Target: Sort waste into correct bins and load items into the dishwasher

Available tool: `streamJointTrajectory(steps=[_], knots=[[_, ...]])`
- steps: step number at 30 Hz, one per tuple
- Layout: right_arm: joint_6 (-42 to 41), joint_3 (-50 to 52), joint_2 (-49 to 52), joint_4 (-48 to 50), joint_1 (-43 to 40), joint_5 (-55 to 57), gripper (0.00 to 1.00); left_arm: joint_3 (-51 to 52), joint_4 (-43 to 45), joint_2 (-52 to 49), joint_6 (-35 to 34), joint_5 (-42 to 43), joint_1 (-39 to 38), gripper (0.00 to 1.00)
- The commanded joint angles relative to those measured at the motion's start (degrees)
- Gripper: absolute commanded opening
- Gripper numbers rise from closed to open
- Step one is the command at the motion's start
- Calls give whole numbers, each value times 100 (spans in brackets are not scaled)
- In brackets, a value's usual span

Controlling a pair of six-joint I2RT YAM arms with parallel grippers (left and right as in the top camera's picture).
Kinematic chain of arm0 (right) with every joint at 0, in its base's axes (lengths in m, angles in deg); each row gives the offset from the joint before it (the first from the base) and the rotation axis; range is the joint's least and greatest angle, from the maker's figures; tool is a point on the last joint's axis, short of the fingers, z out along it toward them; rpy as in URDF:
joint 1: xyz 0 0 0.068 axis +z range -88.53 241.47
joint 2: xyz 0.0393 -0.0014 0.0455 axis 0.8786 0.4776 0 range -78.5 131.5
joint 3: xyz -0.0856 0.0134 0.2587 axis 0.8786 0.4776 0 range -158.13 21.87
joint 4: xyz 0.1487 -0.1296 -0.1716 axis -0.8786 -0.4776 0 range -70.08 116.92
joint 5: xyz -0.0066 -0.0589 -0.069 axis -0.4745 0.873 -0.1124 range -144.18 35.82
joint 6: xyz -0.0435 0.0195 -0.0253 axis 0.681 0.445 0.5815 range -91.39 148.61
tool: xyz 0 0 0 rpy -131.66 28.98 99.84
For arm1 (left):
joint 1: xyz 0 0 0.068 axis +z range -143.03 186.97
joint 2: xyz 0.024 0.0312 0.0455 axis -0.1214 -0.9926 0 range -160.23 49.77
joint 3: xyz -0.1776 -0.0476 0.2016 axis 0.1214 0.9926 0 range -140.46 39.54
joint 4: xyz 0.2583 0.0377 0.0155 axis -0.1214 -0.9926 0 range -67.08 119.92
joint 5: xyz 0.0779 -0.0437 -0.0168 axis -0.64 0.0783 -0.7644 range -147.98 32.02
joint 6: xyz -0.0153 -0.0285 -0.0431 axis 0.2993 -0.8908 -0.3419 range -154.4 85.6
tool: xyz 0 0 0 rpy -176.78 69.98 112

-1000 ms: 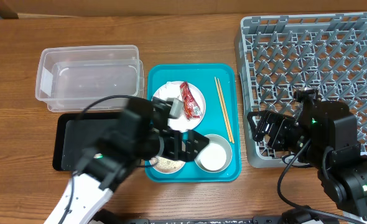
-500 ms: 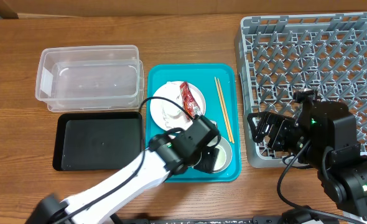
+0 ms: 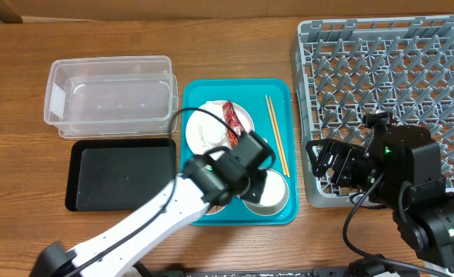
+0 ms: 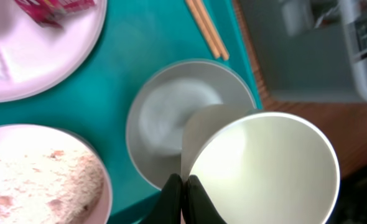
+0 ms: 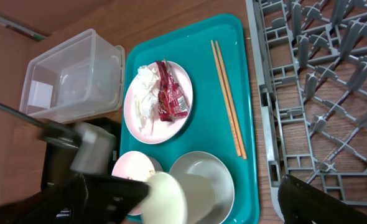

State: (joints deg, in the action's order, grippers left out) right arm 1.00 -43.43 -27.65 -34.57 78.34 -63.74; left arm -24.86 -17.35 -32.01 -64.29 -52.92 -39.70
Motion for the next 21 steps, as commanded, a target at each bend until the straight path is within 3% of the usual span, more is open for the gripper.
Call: streamJointTrajectory(steps=[1, 6, 11, 15, 21], knots=[[42, -131, -28, 31, -44, 55, 100, -376, -92, 417, 483, 951, 544, 4], [177, -131, -28, 90, -44, -55, 100, -380, -66, 625, 935, 3272, 1779, 4], [1602, -131, -26, 675, -44, -2302, 100, -380, -24, 614, 1263, 5541, 2918, 4], [1812, -131, 79, 1091, -44, -3307, 100, -380, 129, 614, 1364, 7160, 3381, 4], [2194, -131, 361, 1440, -44, -4660, 100, -380, 468, 614, 1364, 8041, 3432, 4]])
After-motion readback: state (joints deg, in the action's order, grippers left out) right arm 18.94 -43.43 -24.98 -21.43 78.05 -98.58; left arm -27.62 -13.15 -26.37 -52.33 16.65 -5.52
